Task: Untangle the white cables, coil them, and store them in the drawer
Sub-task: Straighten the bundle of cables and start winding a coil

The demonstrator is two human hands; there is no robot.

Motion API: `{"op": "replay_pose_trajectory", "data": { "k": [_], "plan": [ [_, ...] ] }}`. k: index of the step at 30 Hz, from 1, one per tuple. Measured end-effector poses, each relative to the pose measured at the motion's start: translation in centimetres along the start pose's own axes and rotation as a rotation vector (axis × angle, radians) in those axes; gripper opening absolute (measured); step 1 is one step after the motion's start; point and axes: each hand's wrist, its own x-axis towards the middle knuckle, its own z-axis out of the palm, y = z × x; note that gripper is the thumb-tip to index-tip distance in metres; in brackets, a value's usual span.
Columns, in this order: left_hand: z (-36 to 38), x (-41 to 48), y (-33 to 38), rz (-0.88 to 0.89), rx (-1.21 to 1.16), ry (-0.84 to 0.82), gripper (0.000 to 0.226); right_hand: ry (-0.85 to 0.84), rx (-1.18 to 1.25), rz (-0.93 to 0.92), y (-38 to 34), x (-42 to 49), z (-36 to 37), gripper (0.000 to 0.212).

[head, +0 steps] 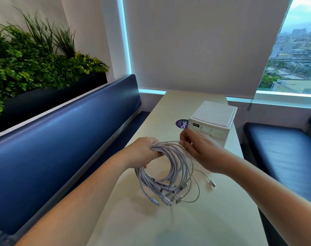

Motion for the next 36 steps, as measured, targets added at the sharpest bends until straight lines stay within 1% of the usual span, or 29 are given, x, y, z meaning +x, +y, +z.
{"op": "replay_pose_trajectory", "data": {
  "k": [4,8,10,12,15,16,18,19,20,22,25,27,28,29,31,32,33,34,35,36],
  "plan": [
    [0.2,0.0,-0.2,-0.003,0.016,-0.014,0.017,-0.081,0.065,0.058,-0.2,0.5,-1.1,0.005],
    [0.2,0.2,-0.5,0.002,0.011,-0.010,0.015,-0.253,0.314,0.188,0.4,0.7,-2.1,0.015],
    [-0.1,0.3,-0.7,0.006,0.007,0.005,0.015,-0.321,0.327,0.216,0.8,0.5,-2.3,0.021],
    [-0.7,0.4,-1.1,0.012,-0.029,0.037,0.015,-0.349,0.337,0.247,1.3,-0.1,-2.1,0.025],
    [-1.7,0.4,-1.6,0.020,-0.089,0.078,0.015,-0.371,0.472,0.361,2.3,-1.1,-1.7,0.029],
    [-1.9,0.5,-1.7,0.026,-0.096,0.089,0.015,-0.404,0.481,0.399,2.7,-1.5,-1.5,0.029],
    [-2.2,0.5,-1.8,0.034,-0.132,0.128,0.014,-0.476,0.374,0.444,3.3,-2.0,-0.9,0.031],
    [-2.4,0.5,-1.9,0.032,-0.159,0.145,0.014,-0.482,0.333,0.453,3.6,-2.3,-0.6,0.031],
    [-2.6,0.4,-2.0,0.030,-0.176,0.151,0.013,-0.456,0.337,0.458,3.9,-2.6,-0.3,0.031],
    [-2.9,0.4,-2.1,0.031,-0.170,0.122,0.013,-0.333,0.469,0.450,4.1,-2.7,-0.3,0.027],
    [-2.9,0.1,-1.9,0.029,-0.148,0.037,0.015,-0.075,0.700,0.423,4.4,-2.1,-0.8,0.027],
    [-2.6,-0.1,-1.6,0.037,-0.129,-0.030,0.017,0.087,0.714,0.427,4.6,-1.1,-0.9,0.030],
    [-2.4,-0.1,-1.4,0.043,-0.130,-0.054,0.017,0.133,0.646,0.432,4.7,-0.5,-0.8,0.030],
    [-2.2,-0.2,-1.1,0.048,-0.138,-0.072,0.016,0.138,0.501,0.443,5.1,0.0,-0.6,0.029],
    [-1.9,-0.3,-0.6,0.059,-0.149,-0.094,0.016,0.035,0.024,0.475,5.6,0.6,-0.3,0.023],
    [-1.8,-0.3,-0.4,0.064,-0.150,-0.100,0.016,-0.008,-0.124,0.488,5.6,0.8,-0.1,0.024],
    [-1.7,-0.3,-0.2,0.068,-0.152,-0.102,0.015,-0.016,-0.152,0.510,5.4,1.0,0.0,0.026],
    [-1.6,-0.3,0.0,0.070,-0.154,-0.101,0.013,0.014,-0.077,0.528,5.1,1.1,0.3,0.026],
    [-1.5,-0.3,0.2,0.073,-0.156,-0.099,0.012,0.063,0.080,0.550,4.7,1.0,0.5,0.024],
    [-1.5,-0.3,0.3,0.076,-0.151,-0.096,0.013,0.117,0.288,0.570,4.2,0.9,0.8,0.020]
  ]
}}
